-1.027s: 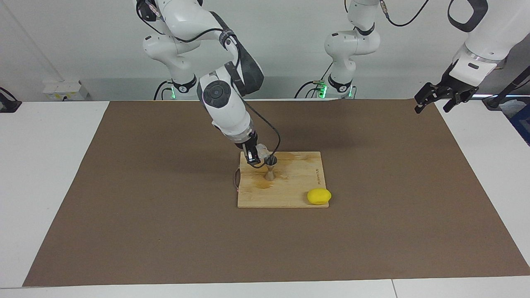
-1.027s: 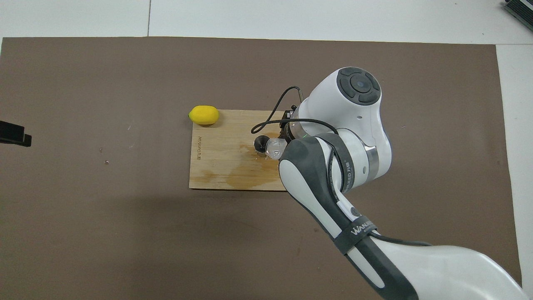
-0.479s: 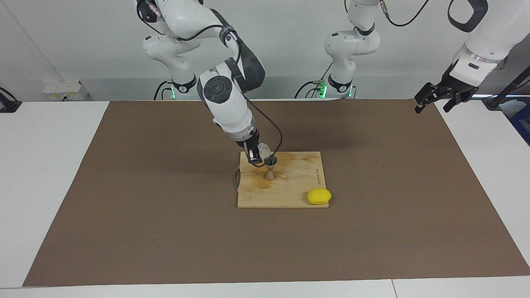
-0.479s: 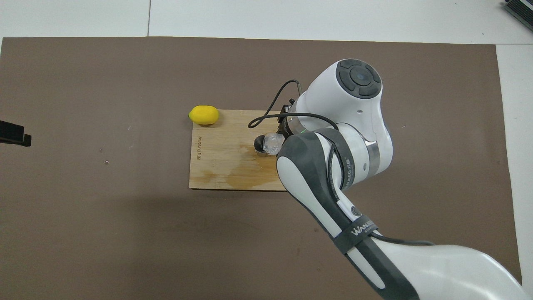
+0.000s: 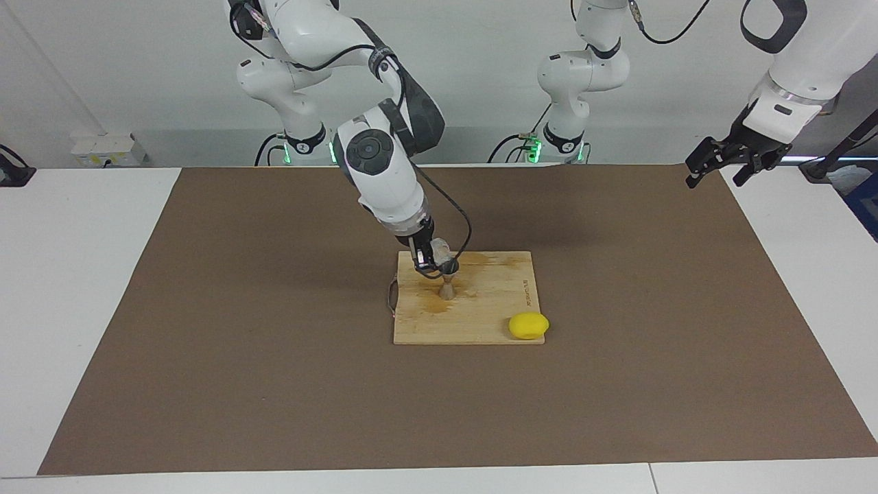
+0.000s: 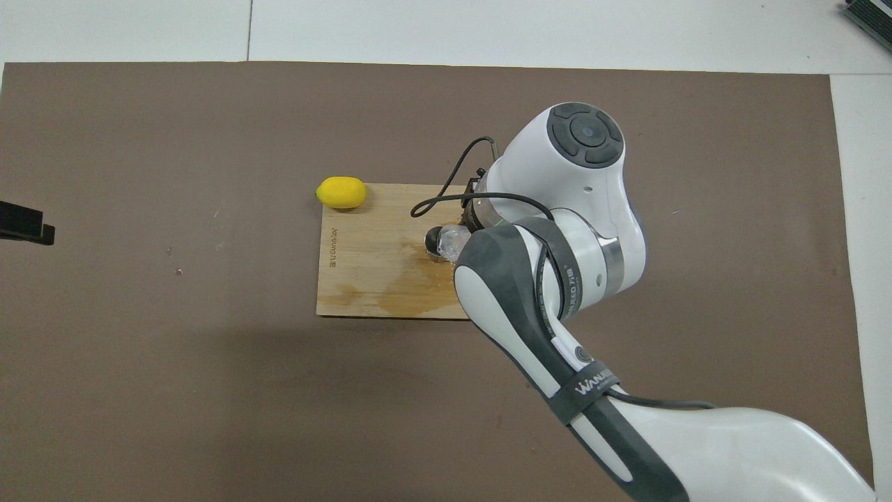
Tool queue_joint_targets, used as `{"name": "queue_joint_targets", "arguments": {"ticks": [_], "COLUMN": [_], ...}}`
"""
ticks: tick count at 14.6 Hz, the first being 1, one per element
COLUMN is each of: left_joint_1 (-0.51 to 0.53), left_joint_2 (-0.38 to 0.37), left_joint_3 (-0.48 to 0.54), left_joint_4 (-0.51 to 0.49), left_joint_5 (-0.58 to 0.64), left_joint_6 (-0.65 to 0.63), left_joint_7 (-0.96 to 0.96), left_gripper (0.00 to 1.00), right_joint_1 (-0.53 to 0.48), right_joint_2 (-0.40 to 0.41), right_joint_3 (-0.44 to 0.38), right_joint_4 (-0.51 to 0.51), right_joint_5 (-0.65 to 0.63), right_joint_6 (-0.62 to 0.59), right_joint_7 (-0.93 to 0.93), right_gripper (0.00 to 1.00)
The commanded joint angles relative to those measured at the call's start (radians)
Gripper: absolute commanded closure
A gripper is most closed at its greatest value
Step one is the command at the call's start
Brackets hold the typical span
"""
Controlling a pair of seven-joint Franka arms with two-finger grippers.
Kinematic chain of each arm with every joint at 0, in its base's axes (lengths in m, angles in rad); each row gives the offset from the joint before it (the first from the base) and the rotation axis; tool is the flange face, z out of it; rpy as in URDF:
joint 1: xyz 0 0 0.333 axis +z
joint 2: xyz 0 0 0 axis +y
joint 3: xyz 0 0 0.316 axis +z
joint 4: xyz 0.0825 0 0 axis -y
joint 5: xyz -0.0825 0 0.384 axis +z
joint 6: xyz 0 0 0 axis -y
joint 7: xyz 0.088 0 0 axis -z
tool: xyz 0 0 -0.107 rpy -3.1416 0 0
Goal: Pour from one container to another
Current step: 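Hold the glass cup tilted above the metal cup with the right gripper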
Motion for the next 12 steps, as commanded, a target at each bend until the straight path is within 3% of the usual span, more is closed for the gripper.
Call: {"name": "queue_joint_targets", "arguments": {"ticks": [1, 12], "left_joint_1": [-0.028, -0.03], "left_joint_2": [-0.004, -0.004], "left_joint_3": [0.018, 0.018], "left_joint_4": [0.01, 0.01], "left_joint_5": [0.021, 0.021], "left_joint_6": [-0.021, -0.021], "left_joint_7": [-0.029, -0.033], "left_gripper": [0.0, 0.0], "right_joint_1": [0.004, 0.006], "right_joint_2": [0.015, 0.016], "right_joint_3": [0.001, 0.002], "right_joint_4": [0.033, 0.033], "right_joint_5": [-0.033, -0.062], "right_joint_6": [-0.012, -0.004], "right_joint_7": [0.038, 0.073], "right_gripper": [1.0, 1.0]}}
